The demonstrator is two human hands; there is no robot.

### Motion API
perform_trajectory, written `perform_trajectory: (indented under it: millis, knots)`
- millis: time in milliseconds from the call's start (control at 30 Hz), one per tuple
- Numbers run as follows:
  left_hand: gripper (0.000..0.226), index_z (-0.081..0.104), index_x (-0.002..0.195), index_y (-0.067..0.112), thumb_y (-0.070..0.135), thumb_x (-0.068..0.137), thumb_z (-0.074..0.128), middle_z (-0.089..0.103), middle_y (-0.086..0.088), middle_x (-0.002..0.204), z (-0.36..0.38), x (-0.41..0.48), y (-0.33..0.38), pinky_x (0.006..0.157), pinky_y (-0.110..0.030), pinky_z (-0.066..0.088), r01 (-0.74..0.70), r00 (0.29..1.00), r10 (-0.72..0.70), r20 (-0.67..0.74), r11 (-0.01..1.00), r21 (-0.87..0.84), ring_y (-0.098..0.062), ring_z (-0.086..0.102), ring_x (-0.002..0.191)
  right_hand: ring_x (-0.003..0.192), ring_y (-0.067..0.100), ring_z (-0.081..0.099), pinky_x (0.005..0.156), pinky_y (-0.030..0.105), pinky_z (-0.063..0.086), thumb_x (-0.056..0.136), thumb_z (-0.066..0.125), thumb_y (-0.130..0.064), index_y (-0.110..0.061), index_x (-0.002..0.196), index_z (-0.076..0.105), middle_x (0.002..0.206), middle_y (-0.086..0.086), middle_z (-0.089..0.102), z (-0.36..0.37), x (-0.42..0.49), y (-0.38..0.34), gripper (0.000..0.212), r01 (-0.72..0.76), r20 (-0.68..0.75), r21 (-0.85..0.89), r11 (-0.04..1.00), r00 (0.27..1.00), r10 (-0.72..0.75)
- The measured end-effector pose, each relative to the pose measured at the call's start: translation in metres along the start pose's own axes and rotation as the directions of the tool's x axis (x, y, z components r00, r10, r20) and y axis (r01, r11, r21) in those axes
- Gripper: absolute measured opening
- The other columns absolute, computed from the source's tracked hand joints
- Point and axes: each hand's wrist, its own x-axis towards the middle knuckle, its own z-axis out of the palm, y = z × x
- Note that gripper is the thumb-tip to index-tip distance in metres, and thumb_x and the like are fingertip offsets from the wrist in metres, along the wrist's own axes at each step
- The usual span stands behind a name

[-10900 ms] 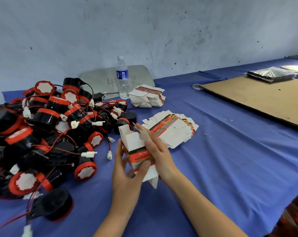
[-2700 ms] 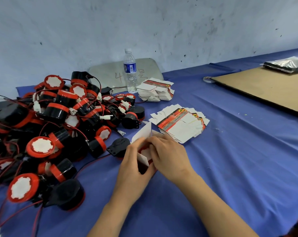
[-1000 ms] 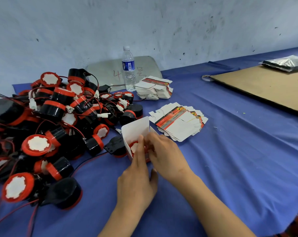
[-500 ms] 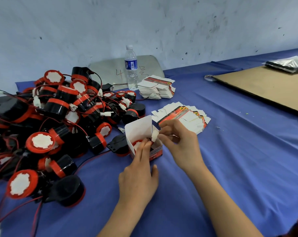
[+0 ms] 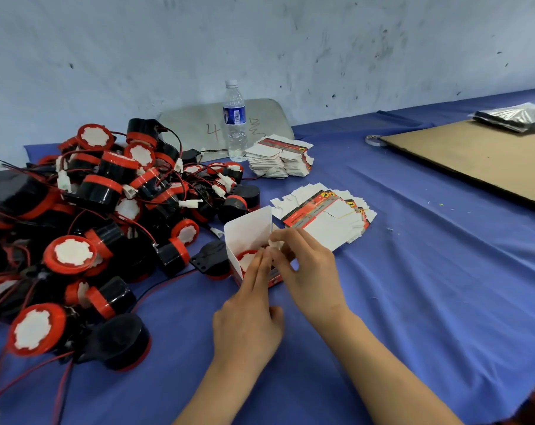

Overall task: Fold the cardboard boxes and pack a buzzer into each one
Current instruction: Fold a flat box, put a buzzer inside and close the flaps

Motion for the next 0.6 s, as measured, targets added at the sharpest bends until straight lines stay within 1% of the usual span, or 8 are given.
perform_trajectory:
  millis: [33, 133, 233, 333, 400, 467, 533, 600]
  knots:
    - [0.086, -0.010, 0.145, 0.049, 0.023, 0.087, 0.047, 0.005, 0.032, 0.155, -0.001, 0.000, 0.001, 0.056, -0.026, 0.034, -0.003, 1.000, 0.003, 0.008, 1.000, -0.003, -0.019, 0.061, 0.096, 0.075, 0.022, 0.061, 0.062, 0.038, 0.054, 0.083, 0.067, 0.002, -0.002, 0.094, 0.068, 0.089, 0.006, 0.067, 0.000, 0.000, 0.002, 0.012, 0.004, -0.013, -0.037, 0.999, 1.000, -0.005]
    - [0.087, -0.009, 0.146, 0.051, 0.021, 0.085, 0.045, -0.007, 0.038, 0.153, -0.004, 0.000, 0.002, 0.058, -0.026, 0.036, -0.010, 1.000, 0.010, 0.026, 1.000, -0.002, -0.020, 0.060, 0.097, 0.078, 0.027, 0.062, 0.057, 0.040, 0.054, 0.079, 0.071, 0.001, -0.004, 0.091, 0.070, 0.083, 0.005, 0.069, 0.000, 0.002, 0.009, 0.013, 0.003, -0.038, -0.159, 0.987, 0.999, -0.009]
    - [0.085, -0.006, 0.146, 0.051, 0.019, 0.085, 0.045, -0.003, 0.037, 0.153, -0.005, 0.000, 0.002, 0.057, -0.027, 0.037, -0.018, 1.000, 0.018, 0.025, 1.000, -0.011, -0.021, 0.061, 0.095, 0.085, 0.025, 0.058, 0.055, 0.038, 0.054, 0.078, 0.074, -0.001, -0.006, 0.088, 0.073, 0.082, 0.002, 0.070, 0.002, 0.002, 0.012, 0.011, 0.011, -0.061, -0.211, 0.977, 0.998, -0.024]
    - [0.084, -0.003, 0.147, 0.050, 0.017, 0.085, 0.044, 0.002, 0.035, 0.155, -0.006, 0.000, 0.002, 0.058, -0.028, 0.039, -0.031, 0.999, 0.031, 0.030, 0.999, -0.023, -0.022, 0.060, 0.095, 0.087, 0.032, 0.056, 0.054, 0.040, 0.052, 0.080, 0.073, -0.003, -0.007, 0.086, 0.075, 0.088, 0.006, 0.066, 0.005, 0.004, 0.012, 0.008, 0.009, -0.068, -0.263, 0.965, 0.997, -0.028]
    - [0.080, 0.002, 0.148, 0.049, 0.016, 0.086, 0.043, 0.008, 0.034, 0.155, -0.006, 0.000, 0.001, 0.059, -0.029, 0.040, -0.044, 0.999, 0.045, 0.029, 0.999, -0.024, -0.023, 0.060, 0.095, 0.082, 0.034, 0.057, 0.057, 0.039, 0.052, 0.077, 0.075, -0.002, -0.008, 0.082, 0.076, 0.084, 0.007, 0.064, 0.007, 0.005, 0.014, 0.008, 0.043, -0.048, -0.332, 0.942, 0.997, -0.063]
    - [0.071, 0.013, 0.146, 0.048, 0.016, 0.089, 0.041, 0.011, 0.035, 0.153, -0.006, 0.000, 0.000, 0.060, -0.032, 0.044, -0.068, 0.997, 0.068, 0.023, 0.997, -0.027, -0.023, 0.060, 0.093, 0.079, 0.034, 0.061, 0.063, 0.037, 0.053, 0.070, 0.081, 0.000, -0.011, 0.078, 0.077, 0.076, 0.002, 0.065, 0.006, 0.006, 0.014, 0.014, 0.092, 0.023, -0.426, 0.900, 0.996, -0.091]
    - [0.062, 0.021, 0.143, 0.047, 0.018, 0.092, 0.039, 0.007, 0.037, 0.153, -0.006, 0.001, -0.001, 0.063, -0.033, 0.047, -0.086, 0.996, 0.087, 0.001, 0.996, -0.034, -0.023, 0.060, 0.093, 0.083, 0.032, 0.065, 0.070, 0.036, 0.052, 0.063, 0.085, -0.001, -0.015, 0.077, 0.077, 0.074, -0.003, 0.068, 0.005, 0.007, 0.013, 0.021, 0.113, 0.079, -0.488, 0.866, 0.993, -0.085]
    - [0.058, 0.024, 0.143, 0.045, 0.019, 0.093, 0.040, 0.007, 0.036, 0.153, -0.005, 0.001, -0.001, 0.064, -0.033, 0.048, -0.104, 0.995, 0.103, -0.019, 0.993, -0.047, -0.023, 0.060, 0.094, 0.090, 0.031, 0.067, 0.077, 0.038, 0.052, 0.062, 0.081, -0.002, -0.016, 0.079, 0.078, 0.075, -0.005, 0.072, 0.003, 0.007, 0.010, 0.022, 0.125, 0.110, -0.524, 0.843, 0.991, -0.079]
